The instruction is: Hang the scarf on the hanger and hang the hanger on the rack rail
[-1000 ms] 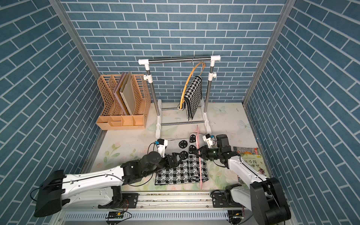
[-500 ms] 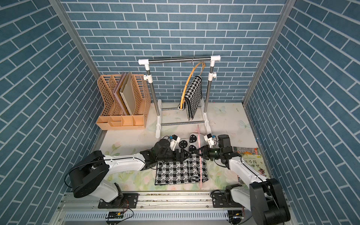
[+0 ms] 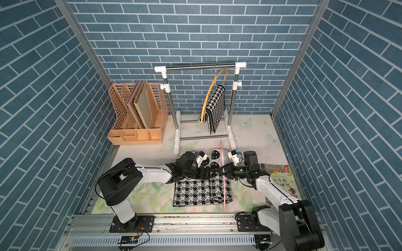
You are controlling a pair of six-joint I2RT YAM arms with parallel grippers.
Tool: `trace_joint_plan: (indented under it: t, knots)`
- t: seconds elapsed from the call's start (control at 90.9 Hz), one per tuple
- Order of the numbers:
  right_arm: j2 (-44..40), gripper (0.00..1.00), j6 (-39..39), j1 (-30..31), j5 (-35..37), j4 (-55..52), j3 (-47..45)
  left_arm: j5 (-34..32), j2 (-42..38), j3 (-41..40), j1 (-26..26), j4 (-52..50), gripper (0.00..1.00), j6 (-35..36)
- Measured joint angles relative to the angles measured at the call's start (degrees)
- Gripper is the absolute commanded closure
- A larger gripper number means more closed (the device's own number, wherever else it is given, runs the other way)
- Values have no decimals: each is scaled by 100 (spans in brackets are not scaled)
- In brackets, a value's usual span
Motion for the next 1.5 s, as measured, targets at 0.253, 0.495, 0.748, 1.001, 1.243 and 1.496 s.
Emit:
trace_joint_plan:
  t: [0.253,0.495,0.748,1.001,1.243,1.496]
  knots:
    - [-31,82,2,-33,-20,0,-20,155,402,258,4,33,20,37]
    - [-33,83,2,-42,-44,0,-22,273,649,442,7,96,30,-13]
    - [81,84,-63,-59,-125,20,-22,411,938,492,7,525,60,-461]
    - [243,98,-201,-120,-256,-13,76,382,789,337,11,605,100,-632]
    - [271,100,-66,-142,-409,81,114,264,-245,264,24,140,100,-564]
    - [42,100,1093,245,-413,977,96,275,-859,31,315,-686,100,-433]
